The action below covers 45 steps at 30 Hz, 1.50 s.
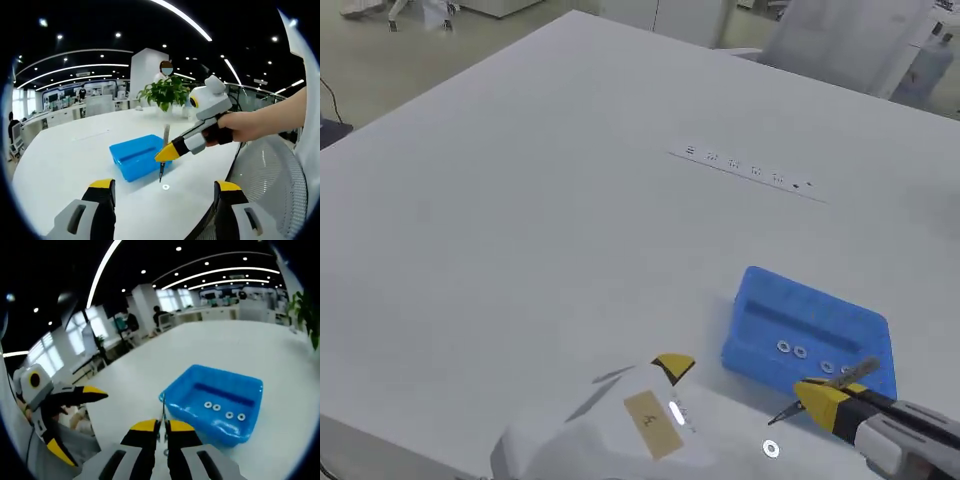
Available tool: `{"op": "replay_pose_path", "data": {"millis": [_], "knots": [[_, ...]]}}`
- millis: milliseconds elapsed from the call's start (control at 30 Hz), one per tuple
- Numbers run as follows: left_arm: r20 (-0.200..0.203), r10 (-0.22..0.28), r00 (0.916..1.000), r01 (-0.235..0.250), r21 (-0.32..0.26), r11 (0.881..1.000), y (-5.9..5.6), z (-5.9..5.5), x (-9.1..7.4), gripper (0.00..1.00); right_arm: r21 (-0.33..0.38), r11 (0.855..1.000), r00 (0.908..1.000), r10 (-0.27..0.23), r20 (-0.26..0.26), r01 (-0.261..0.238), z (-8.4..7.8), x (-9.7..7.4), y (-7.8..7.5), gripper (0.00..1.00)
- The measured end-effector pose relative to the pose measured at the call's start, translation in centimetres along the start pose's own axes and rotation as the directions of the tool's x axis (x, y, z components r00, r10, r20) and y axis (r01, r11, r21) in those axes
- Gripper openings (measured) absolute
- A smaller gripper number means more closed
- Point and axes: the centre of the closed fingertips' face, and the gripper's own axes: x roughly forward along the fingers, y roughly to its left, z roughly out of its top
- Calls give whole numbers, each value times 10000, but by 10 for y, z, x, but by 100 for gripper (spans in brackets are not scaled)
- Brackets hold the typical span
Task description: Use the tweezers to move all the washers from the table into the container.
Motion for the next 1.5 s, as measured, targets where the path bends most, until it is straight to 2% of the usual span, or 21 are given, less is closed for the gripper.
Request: {"op": "replay_pose_path", "data": {"millis": [233, 533, 567, 733, 800, 967, 1067, 1233, 1333, 1433, 1500], "knots": [[-36, -36, 10000, 36, 30, 10000, -1, -1, 0, 81, 243, 9996, 9998, -139, -166, 143, -9, -1, -9, 4], [-64, -21, 10000, 21, 27, 10000, 0, -1, 0, 81, 208, 9997, 9990, -85, -450, 94, -18, 1, -10, 4], [-62, -22, 10000, 22, 25, 10000, 0, -1, 0, 81, 153, 9998, 9993, -83, -356, 89, -17, 1, -10, 4], [-81, -25, 10000, 25, 33, 10000, 0, -2, 0, 81, -510, 9987, 9988, -37, -496, 11, -18, 2, 0, 4], [-92, -33, 10000, 33, 41, 10000, 0, -2, 0, 81, -1067, 9943, 9981, 22, -608, -87, -19, 3, 6, 4], [-108, -44, 9999, 44, 53, 10000, -1, -2, 0, 81, -1992, 9793, 9943, 137, -1060, -347, -26, 5, 12, 5], [-135, -54, 9999, 54, 61, 10000, -1, -2, 0, 80, -2655, 9633, 9925, 65, -1222, -390, -27, 7, 13, 5], [-146, -48, 9999, 48, 59, 10000, -1, -2, 1, 80, -2917, 9559, 9912, -61, -1324, -331, -27, 8, 11, 3], [-132, -34, 9999, 35, 53, 10000, -1, -2, 1, 80, -3367, 9407, 9891, -84, -1472, -422, -27, 9, 14, 3], [-127, -7, 9999, 7, 31, 10000, 0, -2, 1, 80, -3408, 9395, 9890, -164, -1472, -352, -26, 8, 14, 3], [-119, 6, 9999, -6, 39, 10000, 0, -2, 1, 80, -3327, 9425, 9917, -124, -1277, -311, -19, 6, 15, 3]]}}
